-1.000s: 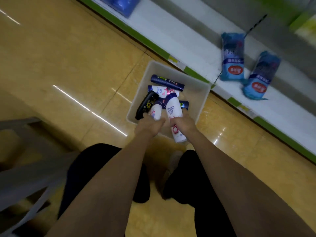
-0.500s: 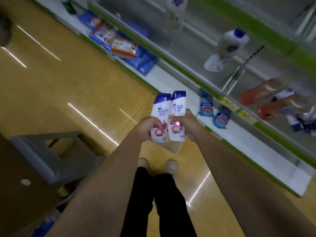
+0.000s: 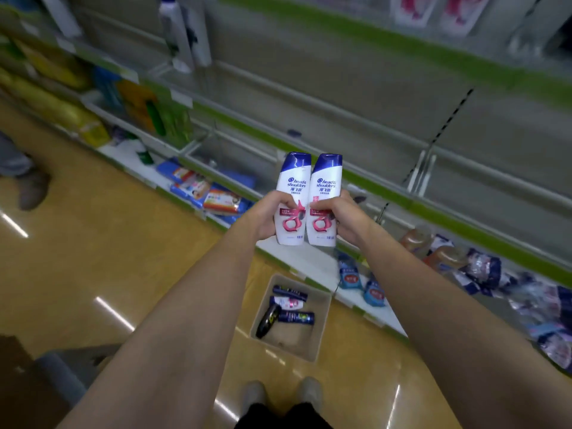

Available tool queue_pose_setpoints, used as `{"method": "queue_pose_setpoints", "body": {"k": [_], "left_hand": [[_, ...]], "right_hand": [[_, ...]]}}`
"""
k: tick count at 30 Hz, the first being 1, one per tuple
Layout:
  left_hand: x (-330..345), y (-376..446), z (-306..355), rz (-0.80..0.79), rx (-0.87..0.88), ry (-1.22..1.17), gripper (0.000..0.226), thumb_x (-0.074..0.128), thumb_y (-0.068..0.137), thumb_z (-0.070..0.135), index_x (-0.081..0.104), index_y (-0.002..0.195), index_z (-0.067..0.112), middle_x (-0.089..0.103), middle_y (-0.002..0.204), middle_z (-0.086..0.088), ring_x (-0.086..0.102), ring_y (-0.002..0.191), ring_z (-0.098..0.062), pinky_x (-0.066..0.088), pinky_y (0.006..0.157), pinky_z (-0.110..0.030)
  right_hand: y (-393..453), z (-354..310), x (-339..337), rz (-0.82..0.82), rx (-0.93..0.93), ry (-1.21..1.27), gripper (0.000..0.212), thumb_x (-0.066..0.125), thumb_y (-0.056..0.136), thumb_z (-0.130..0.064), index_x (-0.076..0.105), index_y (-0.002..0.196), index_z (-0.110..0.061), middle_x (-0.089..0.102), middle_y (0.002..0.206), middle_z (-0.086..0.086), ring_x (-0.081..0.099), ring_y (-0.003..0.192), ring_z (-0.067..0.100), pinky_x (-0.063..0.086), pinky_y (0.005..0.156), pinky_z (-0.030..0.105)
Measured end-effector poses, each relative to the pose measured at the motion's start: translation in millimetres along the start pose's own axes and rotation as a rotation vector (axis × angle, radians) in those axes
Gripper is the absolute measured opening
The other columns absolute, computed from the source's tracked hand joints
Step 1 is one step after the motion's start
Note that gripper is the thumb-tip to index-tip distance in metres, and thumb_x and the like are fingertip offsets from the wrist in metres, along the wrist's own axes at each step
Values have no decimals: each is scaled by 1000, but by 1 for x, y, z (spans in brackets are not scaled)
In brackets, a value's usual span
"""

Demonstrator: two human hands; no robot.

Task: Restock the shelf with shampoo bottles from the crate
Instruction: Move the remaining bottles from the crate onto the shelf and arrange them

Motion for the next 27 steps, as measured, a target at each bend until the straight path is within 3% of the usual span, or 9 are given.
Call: {"method": "queue_pose_setpoints", "body": {"k": [3, 6, 10, 13, 15, 20, 27], "left_hand": [[21, -10, 42, -70, 72, 11, 29, 42, 78, 3, 57, 101, 10, 63, 89, -12, 59, 74, -26, 50, 80, -40], [45, -23, 80, -136, 147, 41, 21, 45, 87, 5, 58, 103, 11, 65, 90, -11, 62, 72, -24, 53, 74, -37], [76, -42, 129, -206, 295, 108, 22, 56, 88, 6, 59, 110, 8, 66, 100, -15, 65, 78, -25, 55, 77, -40], [104, -60, 161, -258, 381, 139, 35, 56, 88, 3, 54, 123, 4, 64, 110, -20, 64, 83, -28, 55, 80, -42], [122, -72, 178, -269, 425, 157, 38, 57, 87, 1, 54, 125, 3, 63, 114, -21, 63, 87, -31, 53, 84, -44], [165, -93, 209, -266, 491, 184, 30, 60, 87, 0, 57, 116, 7, 66, 103, -15, 64, 79, -24, 54, 78, -38], [204, -78, 239, -143, 583, 198, 36, 67, 81, -2, 60, 116, -1, 65, 117, -20, 65, 76, -23, 55, 76, -37]], "right_hand": [[-16, -48, -6, 39, -88, -41, 58, 70, 73, 4, 44, 125, -1, 68, 109, 16, 70, 85, 28, 58, 67, 38], [-31, -88, -11, 72, -157, -62, 60, 69, 73, 5, 44, 127, -1, 66, 112, 19, 70, 81, 27, 58, 61, 34], [-64, -147, -11, 43, -300, -169, 34, 55, 80, 16, 59, 106, -6, 68, 95, 13, 66, 76, 22, 57, 63, 31], [-85, -185, -24, 97, -403, -194, 41, 57, 78, 16, 56, 118, 5, 66, 110, 22, 65, 89, 32, 56, 75, 38], [-101, -207, -34, 133, -453, -214, 44, 59, 79, 14, 55, 122, 4, 65, 115, 22, 64, 95, 33, 55, 79, 40], [-129, -250, -59, 187, -543, -228, 44, 60, 80, 13, 55, 122, 2, 65, 115, 19, 64, 97, 32, 54, 84, 45], [-127, -290, -108, 279, -588, -201, 40, 66, 79, 7, 53, 112, -9, 67, 111, 11, 65, 101, 29, 53, 88, 47]]}}
Point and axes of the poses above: each hand's wrist, its own y-axis towards the middle knuckle, its own x-axis out of the palm, z = x × y, the point moved 9 cm from there along y, towards the middle knuckle
